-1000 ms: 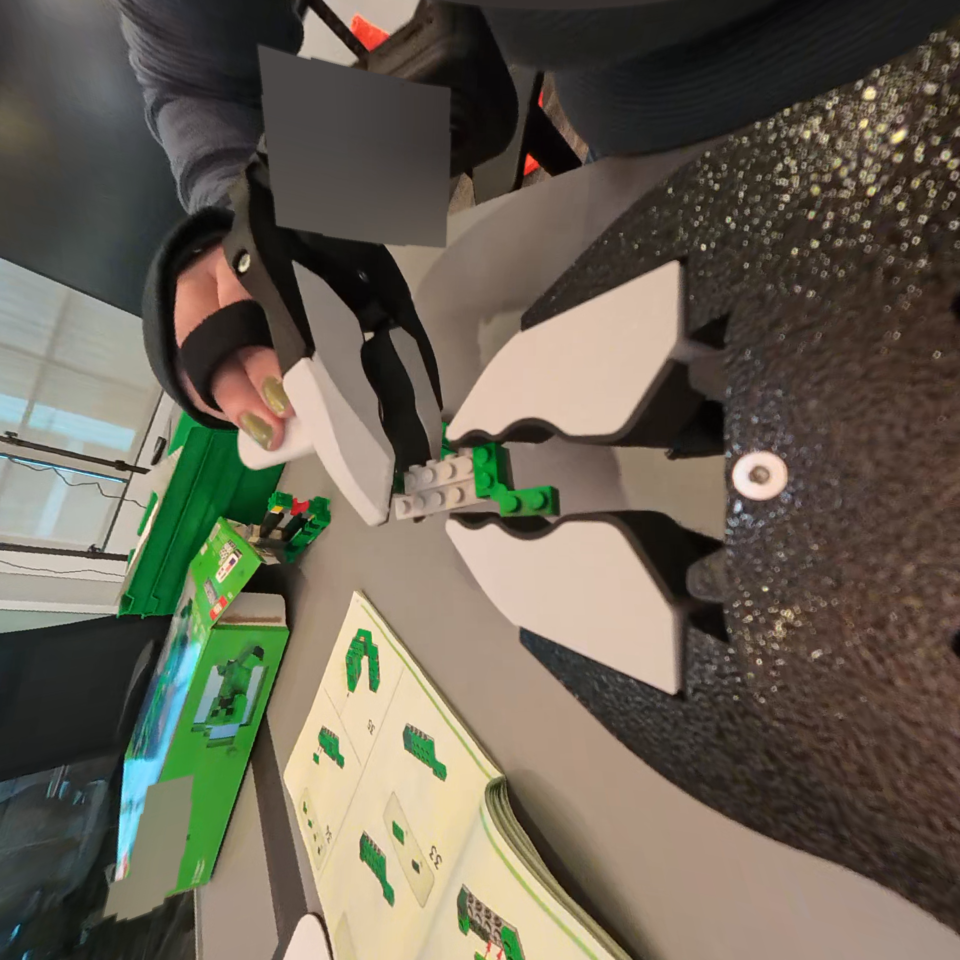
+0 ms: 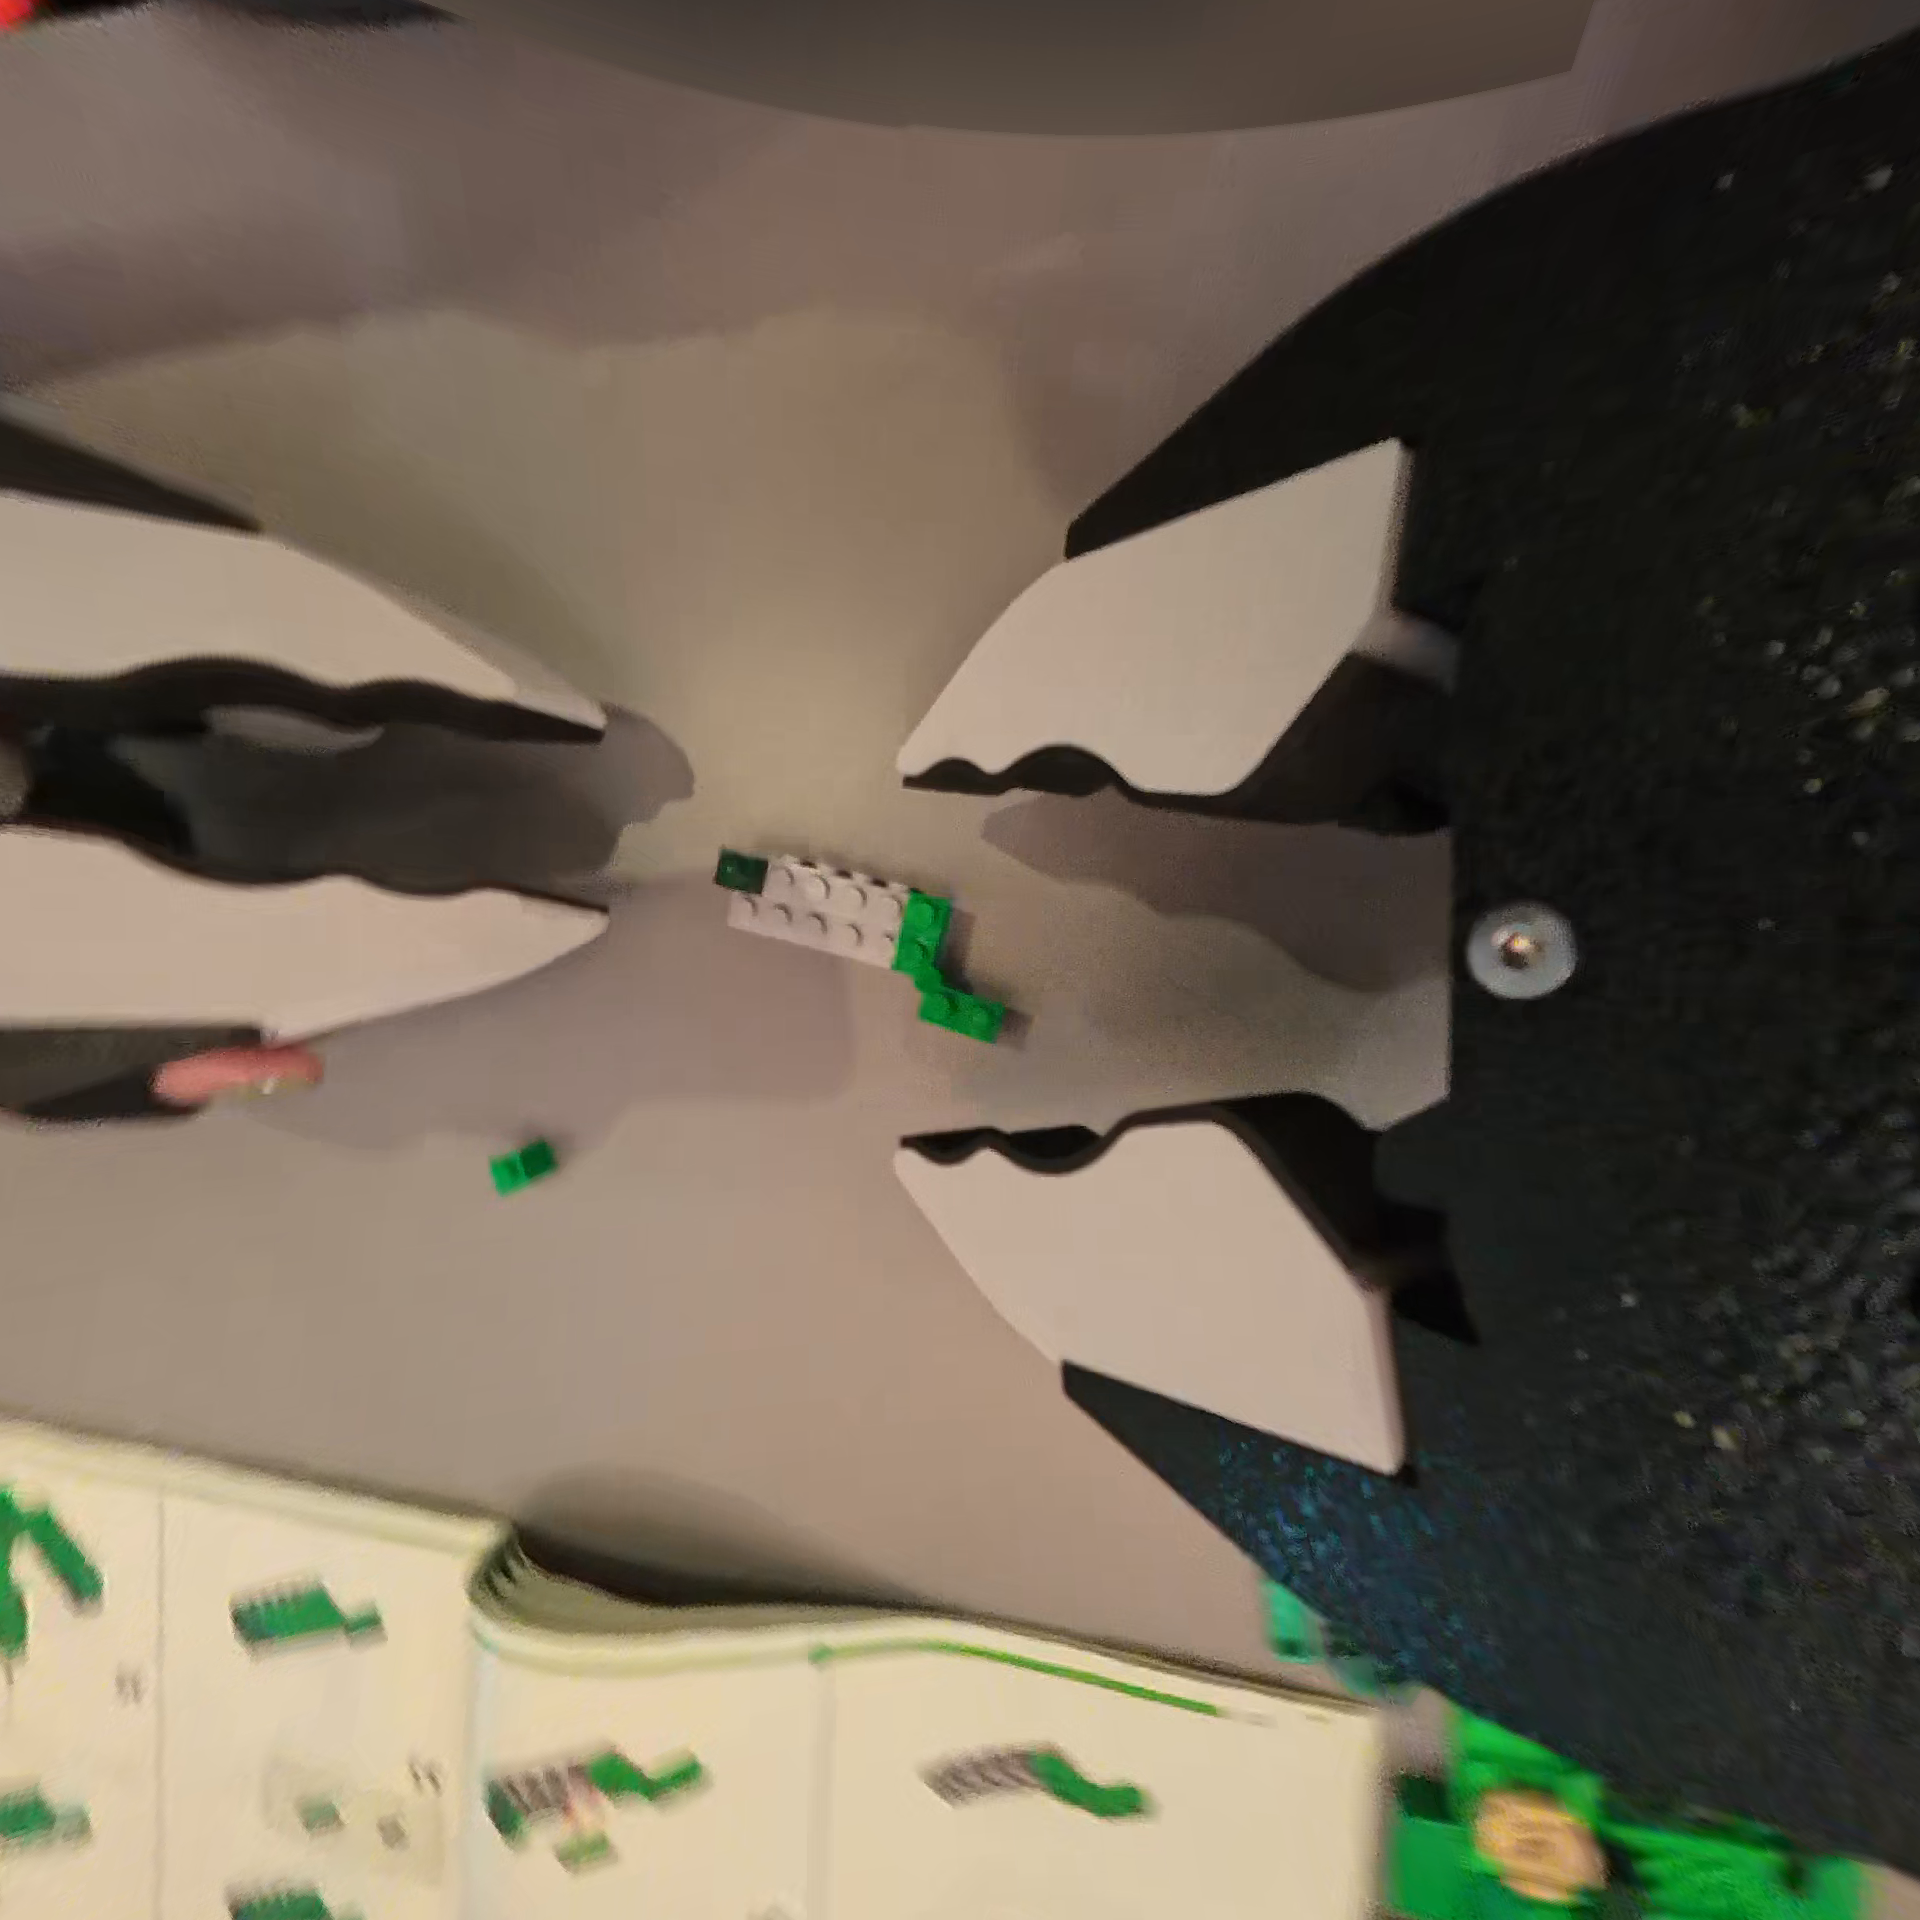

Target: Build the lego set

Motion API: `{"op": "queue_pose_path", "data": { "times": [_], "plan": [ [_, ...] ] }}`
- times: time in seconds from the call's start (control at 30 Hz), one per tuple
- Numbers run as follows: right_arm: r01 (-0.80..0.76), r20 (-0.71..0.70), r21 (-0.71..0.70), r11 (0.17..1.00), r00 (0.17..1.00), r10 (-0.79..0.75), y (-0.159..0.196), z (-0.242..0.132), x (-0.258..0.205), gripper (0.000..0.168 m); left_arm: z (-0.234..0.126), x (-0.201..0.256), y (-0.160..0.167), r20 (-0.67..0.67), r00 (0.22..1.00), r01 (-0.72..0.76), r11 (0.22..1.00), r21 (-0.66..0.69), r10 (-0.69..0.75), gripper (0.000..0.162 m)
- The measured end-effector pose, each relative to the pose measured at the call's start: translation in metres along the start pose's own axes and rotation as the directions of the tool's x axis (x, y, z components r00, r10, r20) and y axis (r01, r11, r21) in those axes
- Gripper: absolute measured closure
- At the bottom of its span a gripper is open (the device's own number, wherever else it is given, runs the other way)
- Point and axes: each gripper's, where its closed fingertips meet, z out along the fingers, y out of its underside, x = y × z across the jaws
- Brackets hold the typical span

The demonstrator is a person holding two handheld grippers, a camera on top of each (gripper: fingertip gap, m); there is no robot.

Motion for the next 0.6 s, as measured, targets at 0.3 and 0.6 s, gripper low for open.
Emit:
{"op": "queue_pose_path", "data": {
  "times": [0.3,0.6],
  "plan": [
    [-0.175,0.165,0.059,0.983,0.973,0.163,-0.014,0.018,-0.010,0.130,0.000,0.022,0.012,0.392,0.813,0.399,0.902,0.164,-0.430,0.105],
    [-0.207,0.068,0.174,0.963,0.978,0.198,-0.004,-0.029,0.016,0.137,0.023,0.019,0.007,0.420,0.800,0.408,0.902,0.142,-0.428,0.095]
  ]
}}
